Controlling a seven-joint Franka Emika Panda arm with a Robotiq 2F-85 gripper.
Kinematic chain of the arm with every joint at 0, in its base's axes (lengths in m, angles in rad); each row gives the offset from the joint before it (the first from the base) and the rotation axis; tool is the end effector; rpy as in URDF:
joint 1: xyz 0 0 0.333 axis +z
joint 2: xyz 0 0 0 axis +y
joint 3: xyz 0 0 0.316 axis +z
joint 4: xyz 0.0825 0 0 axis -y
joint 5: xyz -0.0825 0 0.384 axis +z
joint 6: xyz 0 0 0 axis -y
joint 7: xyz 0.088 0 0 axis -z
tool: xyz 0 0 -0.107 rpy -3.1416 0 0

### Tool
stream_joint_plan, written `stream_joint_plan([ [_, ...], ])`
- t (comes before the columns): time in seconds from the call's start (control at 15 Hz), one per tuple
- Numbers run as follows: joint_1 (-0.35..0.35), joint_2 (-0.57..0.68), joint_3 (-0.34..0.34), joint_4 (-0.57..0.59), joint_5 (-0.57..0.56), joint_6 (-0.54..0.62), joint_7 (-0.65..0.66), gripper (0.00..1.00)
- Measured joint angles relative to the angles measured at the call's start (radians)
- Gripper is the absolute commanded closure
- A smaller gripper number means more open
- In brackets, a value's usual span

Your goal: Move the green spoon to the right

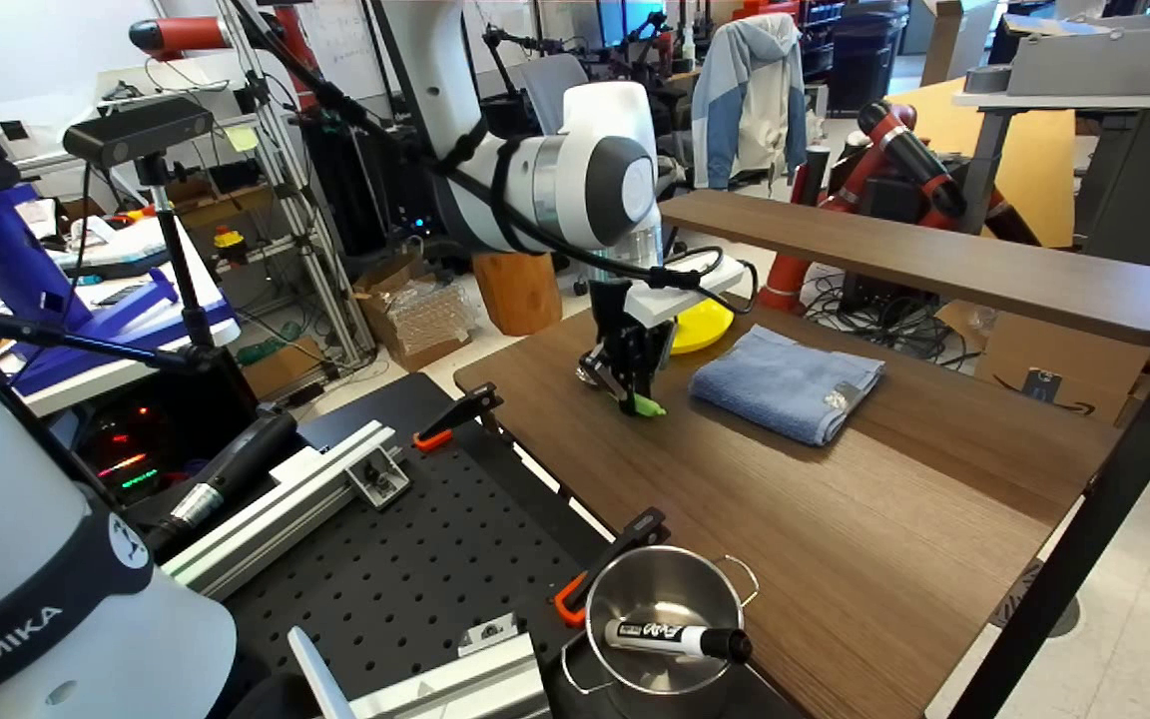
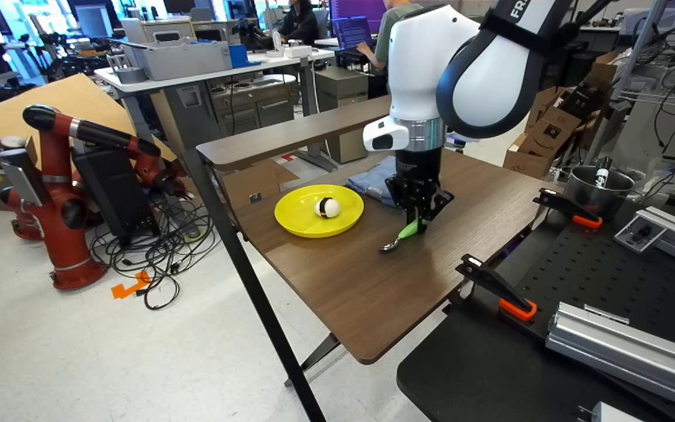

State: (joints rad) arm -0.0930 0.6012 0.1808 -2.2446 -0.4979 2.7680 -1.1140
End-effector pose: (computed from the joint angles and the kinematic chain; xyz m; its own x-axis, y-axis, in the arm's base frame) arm 0.5106 0.0738 0.0959 -0.0730 0.9947 -0.0728 0.9971 0.0711 -0.0289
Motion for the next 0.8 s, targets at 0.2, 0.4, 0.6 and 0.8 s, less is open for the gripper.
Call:
stream_joint_plan([
  [0.2,-0.004,-0.013,-0.003,-0.002,0.050,0.000,0.000,0.94],
  [0.4,-0.017,-0.053,-0.003,-0.014,0.129,0.000,0.001,0.94],
  [0.6,-0.041,-0.101,0.001,-0.034,0.247,-0.005,0.013,0.94],
  [0.8,-0.077,-0.141,0.001,-0.031,0.372,-0.050,0.031,0.94],
])
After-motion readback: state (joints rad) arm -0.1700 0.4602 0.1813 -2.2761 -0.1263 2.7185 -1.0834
